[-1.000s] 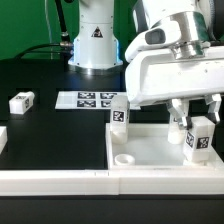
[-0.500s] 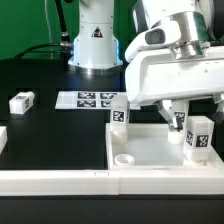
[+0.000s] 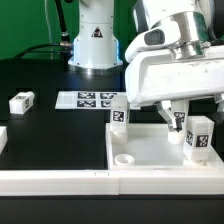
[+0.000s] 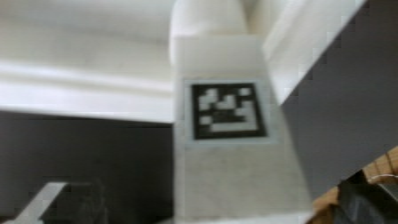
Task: Assemble square table
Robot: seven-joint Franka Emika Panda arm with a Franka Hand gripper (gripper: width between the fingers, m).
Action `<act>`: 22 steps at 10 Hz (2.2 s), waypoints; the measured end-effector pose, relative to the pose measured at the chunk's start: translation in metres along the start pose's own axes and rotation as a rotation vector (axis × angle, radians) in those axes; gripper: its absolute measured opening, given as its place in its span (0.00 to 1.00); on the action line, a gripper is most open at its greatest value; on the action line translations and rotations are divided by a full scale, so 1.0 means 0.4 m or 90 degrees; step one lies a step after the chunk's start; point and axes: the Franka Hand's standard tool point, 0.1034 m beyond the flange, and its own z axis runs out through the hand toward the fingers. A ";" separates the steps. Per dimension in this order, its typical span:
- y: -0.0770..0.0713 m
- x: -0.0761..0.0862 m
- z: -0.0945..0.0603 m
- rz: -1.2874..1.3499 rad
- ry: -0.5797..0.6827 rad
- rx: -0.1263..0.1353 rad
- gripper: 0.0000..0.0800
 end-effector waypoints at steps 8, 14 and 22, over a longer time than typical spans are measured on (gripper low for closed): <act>0.007 -0.036 -0.018 0.091 -0.305 0.050 0.81; 0.043 -0.009 -0.006 0.087 -0.372 -0.018 0.81; 0.036 0.001 0.024 0.124 -0.351 -0.011 0.66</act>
Offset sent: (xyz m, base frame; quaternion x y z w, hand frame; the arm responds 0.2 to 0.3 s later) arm 0.0045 -0.0216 -0.0061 -0.0418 -0.1330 0.0153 0.9901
